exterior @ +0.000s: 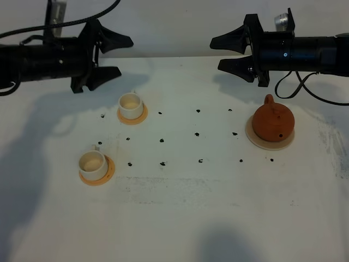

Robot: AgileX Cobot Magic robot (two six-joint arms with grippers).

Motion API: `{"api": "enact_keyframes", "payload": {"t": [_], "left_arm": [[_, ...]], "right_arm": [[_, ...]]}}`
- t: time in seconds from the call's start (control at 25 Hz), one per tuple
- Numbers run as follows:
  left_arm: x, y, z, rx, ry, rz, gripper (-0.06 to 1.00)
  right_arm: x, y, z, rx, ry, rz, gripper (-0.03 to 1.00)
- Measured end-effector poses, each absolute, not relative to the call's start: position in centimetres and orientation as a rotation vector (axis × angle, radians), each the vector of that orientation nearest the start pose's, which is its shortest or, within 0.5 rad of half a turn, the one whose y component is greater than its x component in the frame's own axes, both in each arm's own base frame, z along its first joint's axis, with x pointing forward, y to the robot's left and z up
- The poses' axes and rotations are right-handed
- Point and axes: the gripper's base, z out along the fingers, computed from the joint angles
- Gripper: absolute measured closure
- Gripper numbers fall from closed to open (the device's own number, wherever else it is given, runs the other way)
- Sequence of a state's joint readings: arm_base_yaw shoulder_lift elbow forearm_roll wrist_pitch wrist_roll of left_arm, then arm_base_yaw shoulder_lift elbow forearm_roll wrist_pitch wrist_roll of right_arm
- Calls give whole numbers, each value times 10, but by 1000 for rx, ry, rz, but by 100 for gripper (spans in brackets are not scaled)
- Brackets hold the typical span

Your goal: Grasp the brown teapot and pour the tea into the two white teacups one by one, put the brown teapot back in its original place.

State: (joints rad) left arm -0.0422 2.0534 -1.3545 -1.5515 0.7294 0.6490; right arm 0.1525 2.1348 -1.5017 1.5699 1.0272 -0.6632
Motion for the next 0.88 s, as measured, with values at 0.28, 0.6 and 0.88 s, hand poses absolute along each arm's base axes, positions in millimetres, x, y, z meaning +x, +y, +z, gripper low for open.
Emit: {"api": "enact_keyframes", "payload": {"t": [0.28, 0.6, 0.88], "left_arm": [[434, -81, 187, -633, 2271, -1386, 24], [434, -82, 188, -705, 2263, -1427, 24], [434, -83, 189, -709, 2257, -1446, 24]], "right_arm": [[432, 146, 205, 238, 2301, 1719, 38], [432, 146, 205, 253, 2306, 1728, 38], [432, 146, 205, 252, 2306, 1727, 38]]}}
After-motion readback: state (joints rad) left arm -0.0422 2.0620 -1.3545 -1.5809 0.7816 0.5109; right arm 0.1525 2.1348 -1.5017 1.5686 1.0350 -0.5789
